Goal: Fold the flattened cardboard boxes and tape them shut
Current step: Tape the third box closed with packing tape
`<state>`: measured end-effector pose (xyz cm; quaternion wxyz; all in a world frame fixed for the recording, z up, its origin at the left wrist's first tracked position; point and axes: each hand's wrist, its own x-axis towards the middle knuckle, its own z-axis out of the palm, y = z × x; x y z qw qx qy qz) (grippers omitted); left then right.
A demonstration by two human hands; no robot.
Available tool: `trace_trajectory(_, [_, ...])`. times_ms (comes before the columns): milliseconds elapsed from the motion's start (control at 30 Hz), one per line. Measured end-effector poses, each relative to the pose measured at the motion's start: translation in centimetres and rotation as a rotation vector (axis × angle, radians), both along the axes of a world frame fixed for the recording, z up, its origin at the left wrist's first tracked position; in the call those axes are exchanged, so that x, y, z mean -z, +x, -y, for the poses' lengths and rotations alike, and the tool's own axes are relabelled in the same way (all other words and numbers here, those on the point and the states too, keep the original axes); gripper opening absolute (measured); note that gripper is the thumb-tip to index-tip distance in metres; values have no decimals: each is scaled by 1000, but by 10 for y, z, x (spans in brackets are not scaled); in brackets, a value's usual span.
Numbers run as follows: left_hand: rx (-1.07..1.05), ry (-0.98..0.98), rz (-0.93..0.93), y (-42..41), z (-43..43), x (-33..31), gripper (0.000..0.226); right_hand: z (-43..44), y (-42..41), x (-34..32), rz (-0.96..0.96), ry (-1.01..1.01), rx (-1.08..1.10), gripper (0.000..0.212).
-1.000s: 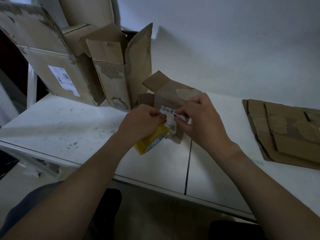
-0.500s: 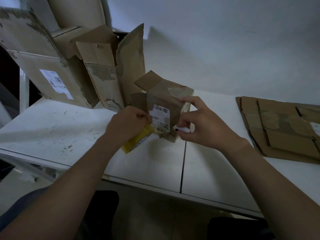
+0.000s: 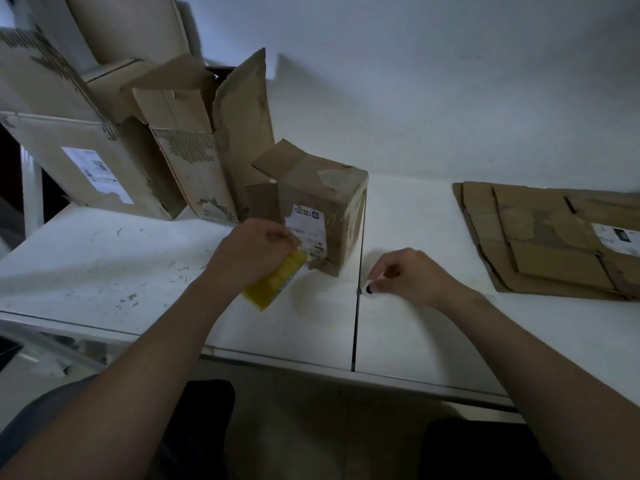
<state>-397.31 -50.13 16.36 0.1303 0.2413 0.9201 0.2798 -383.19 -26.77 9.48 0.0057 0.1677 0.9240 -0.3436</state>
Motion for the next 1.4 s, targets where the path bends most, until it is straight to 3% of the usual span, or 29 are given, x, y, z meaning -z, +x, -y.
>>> trace_trajectory(67, [1,28,0,2,1,-1,8,-1,1,8,48,11,39,13])
trace_trajectory(167, [1,53,-10,3,3,-2,8,1,-3,7,0,233,70,21])
trace_trajectory(233, [-9,63,-21,2,5,-2,11,7,-11,-5,-224,313,124,28])
trace_trajectory(300, [-21,76,-30,1,6,-3,18,17,-19,-26,-503,253,183,32])
trace_trajectory(367, [-35,93,-28,0,7,-5,25,27,-31,-47,-651,196,175,38])
trace_trajectory(667, [-56,98,-43,-12,15,-2,20,38,-84,-34,-627,206,26,56])
trace_trajectory(833, [-81,100,-27,-15,21,2,7,37,-80,-31,-556,221,-3,80])
trace_trajectory(1000, [-118,153,48,-12,21,-1,12,28,-76,-39,-503,237,-75,67])
trace_trajectory(1067, [-150,256,109,-9,20,-4,4,26,-72,-45,-476,253,-65,71])
trace_trajectory(1167, [-209,423,167,-5,20,-9,12,31,-68,-55,-481,188,14,71])
trace_trajectory(1267, [-262,502,157,-4,19,-13,30,38,-68,-62,-490,78,61,52])
trace_trajectory(1400, [-320,539,121,-6,16,-16,37,39,-70,-63,-528,-7,119,16])
